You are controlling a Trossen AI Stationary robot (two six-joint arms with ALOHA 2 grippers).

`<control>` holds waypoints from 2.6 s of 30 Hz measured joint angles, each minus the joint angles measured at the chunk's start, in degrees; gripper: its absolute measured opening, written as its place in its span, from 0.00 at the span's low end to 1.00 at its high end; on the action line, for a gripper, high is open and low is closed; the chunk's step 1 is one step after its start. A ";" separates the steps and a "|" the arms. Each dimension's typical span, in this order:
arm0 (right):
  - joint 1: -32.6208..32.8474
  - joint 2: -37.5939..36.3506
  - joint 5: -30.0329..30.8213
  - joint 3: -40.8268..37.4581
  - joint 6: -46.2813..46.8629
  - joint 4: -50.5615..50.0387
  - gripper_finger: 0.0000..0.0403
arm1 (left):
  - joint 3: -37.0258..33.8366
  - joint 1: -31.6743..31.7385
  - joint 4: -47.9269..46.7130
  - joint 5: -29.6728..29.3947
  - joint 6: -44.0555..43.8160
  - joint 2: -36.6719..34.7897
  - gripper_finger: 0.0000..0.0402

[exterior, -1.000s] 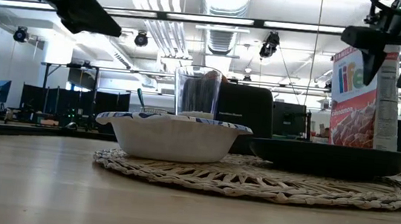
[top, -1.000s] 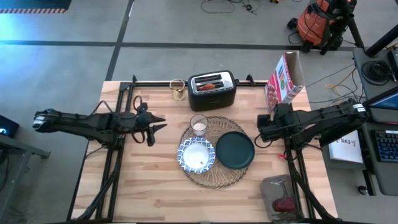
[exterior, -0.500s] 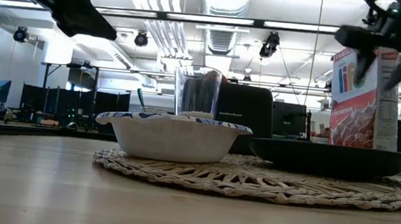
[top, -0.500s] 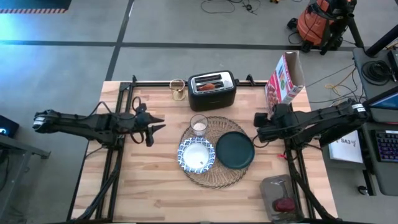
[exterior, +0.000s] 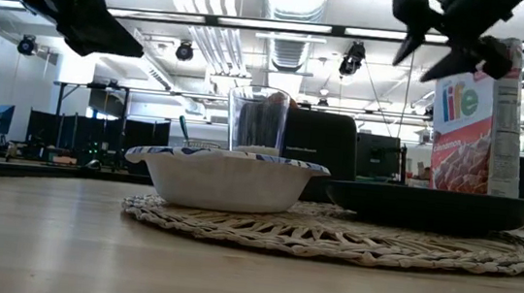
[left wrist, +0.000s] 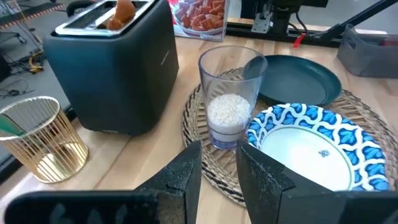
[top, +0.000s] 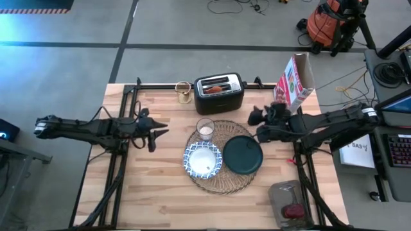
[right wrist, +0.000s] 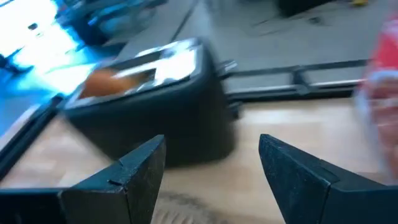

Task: Arrange a breakfast setting
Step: Pour the cereal into the white and blue bowl

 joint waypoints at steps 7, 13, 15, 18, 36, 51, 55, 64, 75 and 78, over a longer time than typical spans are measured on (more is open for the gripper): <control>-9.04 1.34 -7.56 -0.02 20.36 -18.57 0.62 | -2.57 0.00 0.36 1.60 -3.07 -2.60 0.21; -12.73 4.62 -16.95 -0.02 20.39 -20.56 0.62 | -3.81 0.00 0.39 1.15 -3.35 -3.98 0.21; -13.30 5.60 -19.87 -0.02 20.32 -21.29 0.61 | -4.25 0.00 0.37 0.20 -2.85 -4.86 0.21; -13.42 7.07 -24.58 -0.02 22.00 -23.71 0.60 | -5.10 0.01 -0.32 -1.61 -2.00 -6.88 0.21; -15.36 6.64 -30.95 0.31 26.98 -39.12 0.59 | -6.92 0.00 -8.24 -6.45 -1.26 -16.88 0.21; -24.84 5.35 -22.64 0.31 19.34 -39.08 0.59 | -7.11 -0.02 -7.52 -3.01 -1.44 -16.72 0.21; -28.39 5.35 -21.51 0.31 14.35 -39.07 0.59 | -7.11 -0.01 -7.53 -3.00 -1.45 -16.71 0.21; -31.38 5.41 -14.80 0.34 8.12 -33.43 0.59 | -7.11 0.00 -6.79 -3.09 -1.73 -16.62 0.21; -31.38 5.46 -14.80 2.67 -7.80 -14.11 0.59 | -7.11 0.00 -4.70 -3.45 -1.32 -15.06 0.21; -31.38 5.78 -15.03 3.04 -9.27 -13.26 0.59 | -7.11 0.00 -4.48 -3.45 -1.30 -14.87 0.21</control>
